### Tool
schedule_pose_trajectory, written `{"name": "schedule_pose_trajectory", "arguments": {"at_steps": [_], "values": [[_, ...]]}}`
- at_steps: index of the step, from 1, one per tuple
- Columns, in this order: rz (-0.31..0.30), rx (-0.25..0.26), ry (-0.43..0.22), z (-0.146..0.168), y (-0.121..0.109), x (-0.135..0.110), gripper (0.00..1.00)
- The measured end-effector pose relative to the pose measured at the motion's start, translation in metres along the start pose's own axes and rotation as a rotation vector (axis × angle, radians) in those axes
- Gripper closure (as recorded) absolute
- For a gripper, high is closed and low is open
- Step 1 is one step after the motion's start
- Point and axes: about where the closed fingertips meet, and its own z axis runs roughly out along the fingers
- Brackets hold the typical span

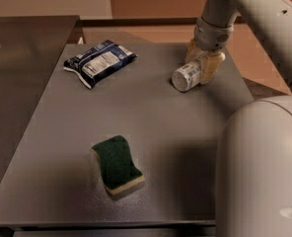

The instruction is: Place blue plastic bottle upright

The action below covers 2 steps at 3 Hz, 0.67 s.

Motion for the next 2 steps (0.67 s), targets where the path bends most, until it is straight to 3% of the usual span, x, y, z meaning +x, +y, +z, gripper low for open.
{"name": "schedule_pose_trajectory", "arguments": {"at_steps": [1,2], "values": [[-0.012,0.004,0.024,-0.005,-0.002,0.002,0.65],[-0.081,0.038,0.071,-0.019,-0.004,-0.009,0.87]]}}
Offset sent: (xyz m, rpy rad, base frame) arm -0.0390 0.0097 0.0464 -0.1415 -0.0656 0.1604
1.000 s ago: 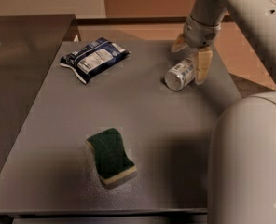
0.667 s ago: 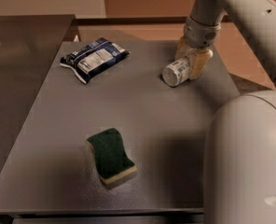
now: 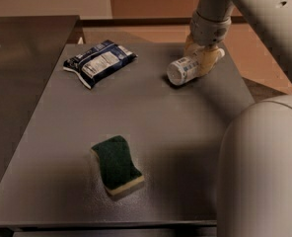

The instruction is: Place blue plastic bottle upright

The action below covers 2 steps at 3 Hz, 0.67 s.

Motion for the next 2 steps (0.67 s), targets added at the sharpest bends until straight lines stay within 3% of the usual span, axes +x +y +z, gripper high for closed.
{"name": "schedule_pose_trajectory", "arguments": {"at_steps": [1,2], "values": [[-0.123,0.074,0.084,-0.022,0.004,-0.015,1.0],[-0.27,0.197,0.153,-0.042,0.014,-0.037,1.0]]}}
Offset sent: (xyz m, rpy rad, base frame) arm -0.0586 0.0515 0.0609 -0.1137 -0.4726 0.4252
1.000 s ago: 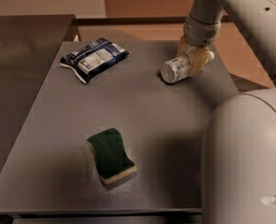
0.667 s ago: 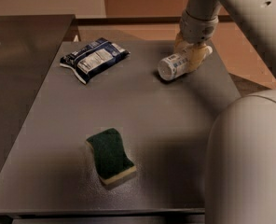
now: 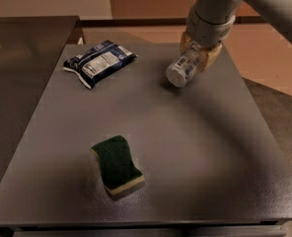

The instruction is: Place blue plastic bottle upright

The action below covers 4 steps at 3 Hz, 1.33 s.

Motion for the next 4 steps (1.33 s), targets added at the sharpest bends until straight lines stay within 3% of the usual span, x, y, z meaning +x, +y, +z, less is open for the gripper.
{"name": "schedule_pose_trajectory", "arguments": {"at_steps": [1,2,3,4], "values": [[-0.126,0.134,0.02,-0.014,0.0,-0.021,1.0],[-0.144,0.187,0.038,-0.014,-0.01,-0.019,1.0],[-0.143,0.186,0.038,-0.015,-0.01,-0.019,1.0],[-0.223,0.197,0.037,-0.015,-0.015,-0.023,1.0]]}}
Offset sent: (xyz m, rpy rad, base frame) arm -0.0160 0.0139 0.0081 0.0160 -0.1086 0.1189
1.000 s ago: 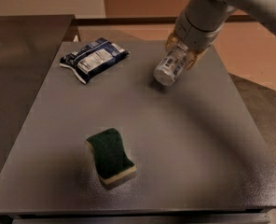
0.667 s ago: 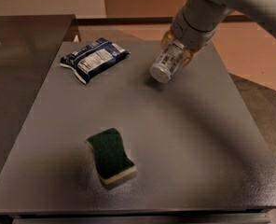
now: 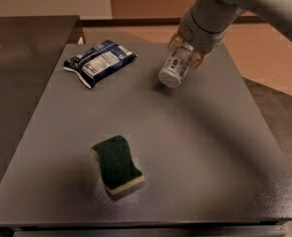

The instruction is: Place blue plastic bottle upright

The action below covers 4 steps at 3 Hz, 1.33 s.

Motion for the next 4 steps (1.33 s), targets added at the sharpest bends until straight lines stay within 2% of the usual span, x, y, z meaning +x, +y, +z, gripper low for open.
{"name": "schedule_pose_trajectory", "arguments": {"at_steps": [1,2,3,4], "values": [[-0.154,0.024,-0.007,0.001,-0.008,-0.005,1.0],[-0.338,0.062,-0.012,0.005,-0.02,-0.012,1.0],[-0.519,0.127,0.0,0.007,-0.029,-0.023,1.0],[-0.653,0.228,0.036,0.007,-0.037,-0.033,1.0]]}}
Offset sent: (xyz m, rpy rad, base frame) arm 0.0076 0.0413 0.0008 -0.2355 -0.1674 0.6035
